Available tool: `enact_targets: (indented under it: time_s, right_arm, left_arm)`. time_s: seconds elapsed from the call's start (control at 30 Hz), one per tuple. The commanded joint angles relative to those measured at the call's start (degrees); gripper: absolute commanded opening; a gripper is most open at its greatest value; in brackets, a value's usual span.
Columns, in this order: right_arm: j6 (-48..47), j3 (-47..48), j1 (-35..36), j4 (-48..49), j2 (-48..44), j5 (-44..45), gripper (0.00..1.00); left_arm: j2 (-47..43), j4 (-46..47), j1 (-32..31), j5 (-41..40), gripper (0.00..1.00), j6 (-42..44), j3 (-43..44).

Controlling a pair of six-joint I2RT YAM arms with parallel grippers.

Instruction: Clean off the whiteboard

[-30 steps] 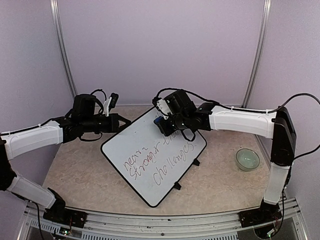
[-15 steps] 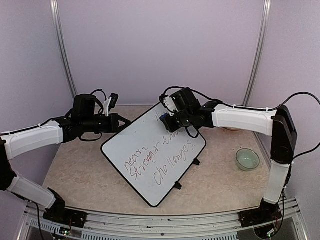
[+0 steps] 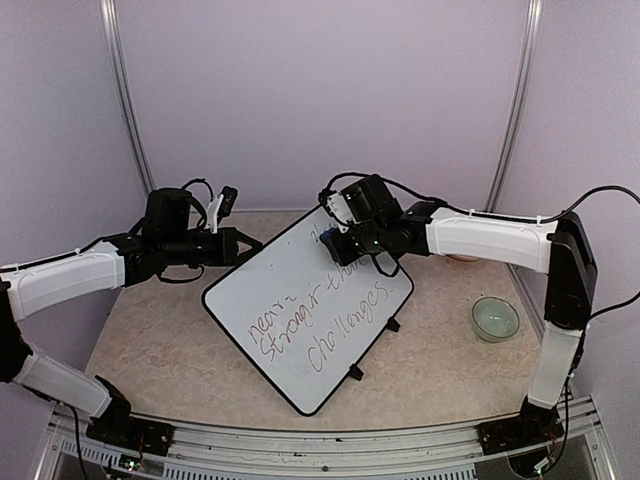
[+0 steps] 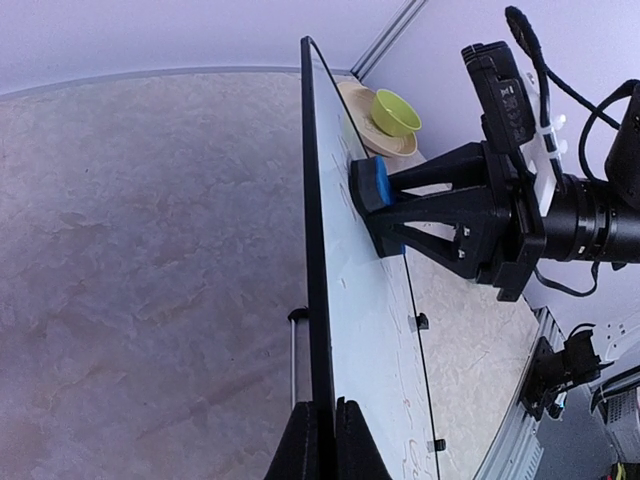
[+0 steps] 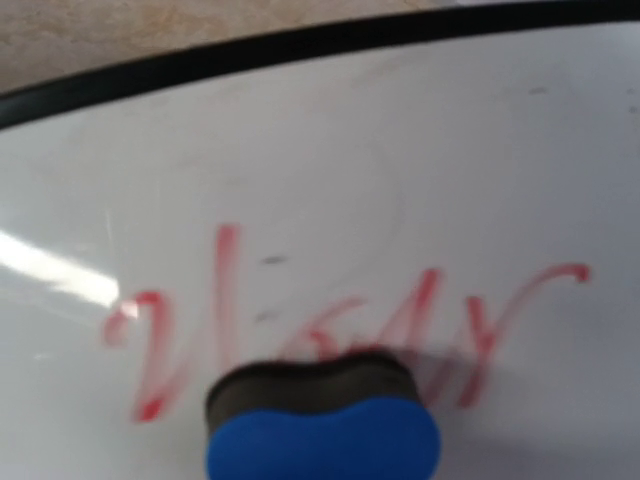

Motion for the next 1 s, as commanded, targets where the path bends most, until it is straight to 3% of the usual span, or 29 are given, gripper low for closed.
enact_targets:
  time_s: [0.0,0.33,0.6,0.97]
  right_arm:
    - [-2.49,4.00,4.98,-3.03,2.21,1.36,0.21]
    - [-4.52,6.30,8.27,-2.93,3.93,3.05,0.22]
    - [-1.99,3.08,3.46,-2.43,3.66,0.84,0.21]
    - [-2.22,0.72,2.60,-1.85,1.97,1.31,0.22]
  left_arm:
    - [-0.97,-0.92,-0.74,3.26,0.00,0.97,0.43]
    - [-0.90,-1.02,-0.60,2.72,0.00,1.10,0.27]
    - [-0.59,-0.79,-0.34,3.13,0.00,0.92,0.23]
    - [0.15,-1.01,-0.47,2.90,0.00,1.06,0.57]
